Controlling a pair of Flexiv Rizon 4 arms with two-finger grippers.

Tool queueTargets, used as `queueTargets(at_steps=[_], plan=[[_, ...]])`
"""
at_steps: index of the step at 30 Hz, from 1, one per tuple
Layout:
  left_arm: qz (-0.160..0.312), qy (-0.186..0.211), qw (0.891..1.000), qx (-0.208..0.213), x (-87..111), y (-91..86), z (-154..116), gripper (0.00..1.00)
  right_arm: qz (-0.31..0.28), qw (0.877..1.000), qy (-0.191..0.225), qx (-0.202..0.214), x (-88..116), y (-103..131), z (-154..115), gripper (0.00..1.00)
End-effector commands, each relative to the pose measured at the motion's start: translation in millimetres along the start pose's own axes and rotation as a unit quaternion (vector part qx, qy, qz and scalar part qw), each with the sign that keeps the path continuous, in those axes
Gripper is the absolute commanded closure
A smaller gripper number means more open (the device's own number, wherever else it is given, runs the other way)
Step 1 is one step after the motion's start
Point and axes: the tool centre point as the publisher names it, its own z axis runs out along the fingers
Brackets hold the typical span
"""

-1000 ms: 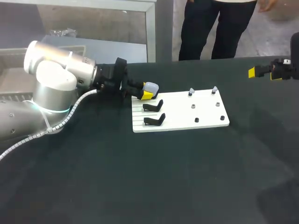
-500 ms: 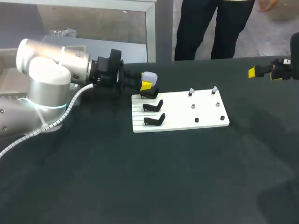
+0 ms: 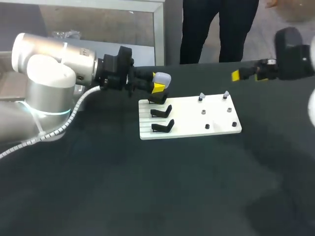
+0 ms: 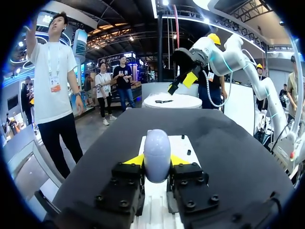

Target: Pick up each earbud case from the left stands, insert the matching earbuds, close the lid, and place the case in the box.

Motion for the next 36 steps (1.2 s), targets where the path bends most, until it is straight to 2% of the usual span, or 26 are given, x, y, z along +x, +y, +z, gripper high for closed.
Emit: queueTargets(at_steps=[1, 9, 18, 36], plan=[[0.004, 0.012, 0.997, -0.078, -9.7, -9.3, 3, 1.00, 0.000, 0.999, 0.013, -0.031, -12, 11, 36, 0.00], [0.017, 0.015, 0.996, -0.085, -19.9, 1.9, 12, 1.00, -0.013, 0.997, 0.034, -0.065, -7, 40, 63, 0.00], [0.031, 0.013, 0.997, -0.075, -25.7, 0.9, 21, 1.00, -0.037, 0.994, 0.057, -0.089, -9, 65, 83, 0.00], [0.046, 0.009, 0.998, -0.048, -31.9, -13.3, 28, 1.00, -0.045, 0.991, 0.076, -0.096, -14, 73, 103, 0.00]])
